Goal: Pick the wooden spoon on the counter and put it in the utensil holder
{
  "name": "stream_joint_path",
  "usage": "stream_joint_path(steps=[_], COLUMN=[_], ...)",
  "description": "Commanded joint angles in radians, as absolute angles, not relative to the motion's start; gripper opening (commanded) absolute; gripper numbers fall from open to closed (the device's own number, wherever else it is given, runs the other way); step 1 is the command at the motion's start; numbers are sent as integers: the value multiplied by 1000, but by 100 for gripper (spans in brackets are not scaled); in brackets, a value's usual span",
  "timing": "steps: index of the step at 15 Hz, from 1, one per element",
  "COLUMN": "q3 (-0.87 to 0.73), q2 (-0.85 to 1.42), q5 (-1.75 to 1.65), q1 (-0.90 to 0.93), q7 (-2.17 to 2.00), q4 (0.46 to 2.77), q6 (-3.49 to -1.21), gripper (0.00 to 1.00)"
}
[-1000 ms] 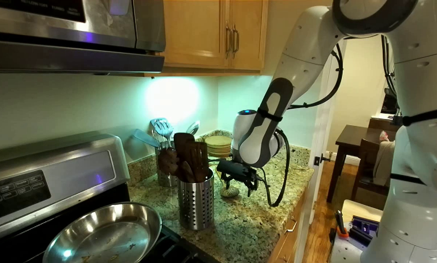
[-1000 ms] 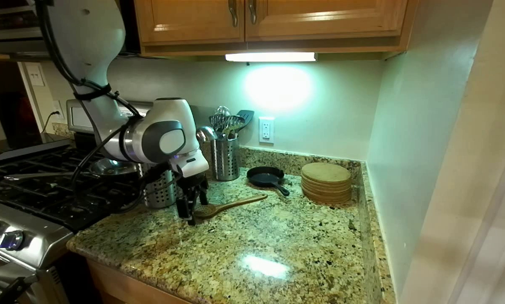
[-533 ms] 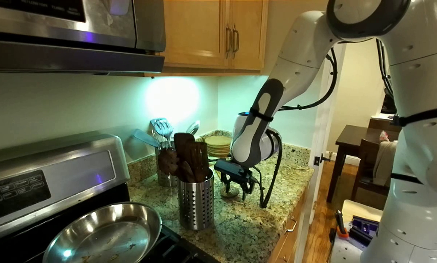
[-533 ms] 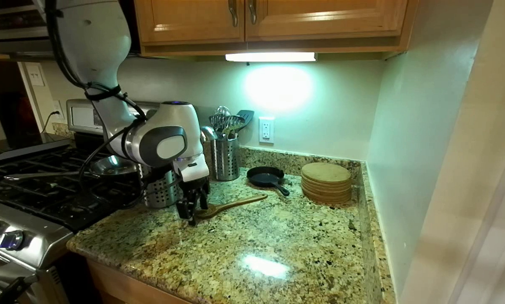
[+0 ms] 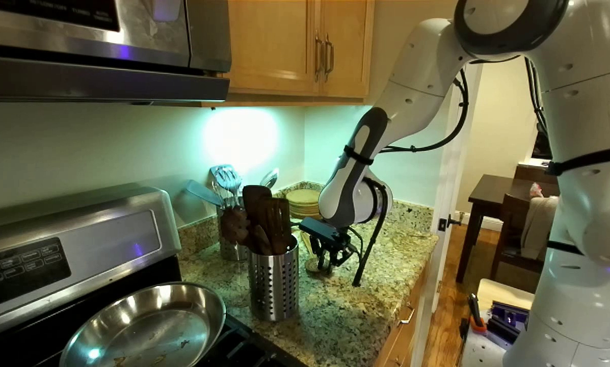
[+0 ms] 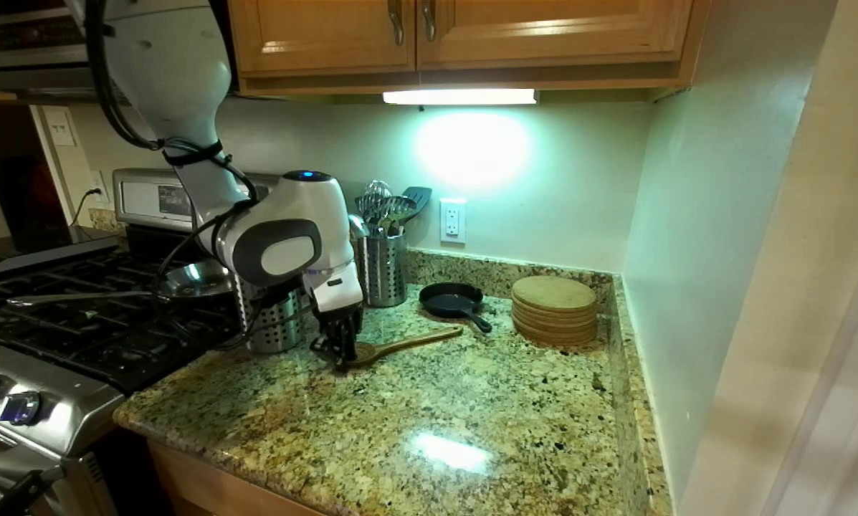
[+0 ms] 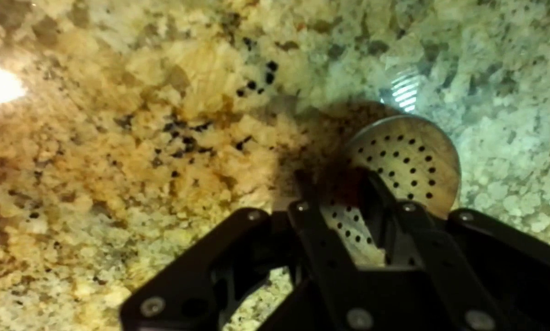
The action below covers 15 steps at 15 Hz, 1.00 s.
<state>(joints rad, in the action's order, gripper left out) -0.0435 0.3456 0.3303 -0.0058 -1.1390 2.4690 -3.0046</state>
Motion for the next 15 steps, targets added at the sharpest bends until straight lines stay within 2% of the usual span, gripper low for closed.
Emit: stream_joint_path(steps=[1, 6, 15], q3=[29, 39, 69], q2=[358, 320, 107], q5=[399, 384, 368], q1=[-81, -93, -118], q7=[-1073, -1047, -867], q4=[2476, 2516, 2652], q6=[-3047, -3086, -3061], gripper=[11, 10, 8])
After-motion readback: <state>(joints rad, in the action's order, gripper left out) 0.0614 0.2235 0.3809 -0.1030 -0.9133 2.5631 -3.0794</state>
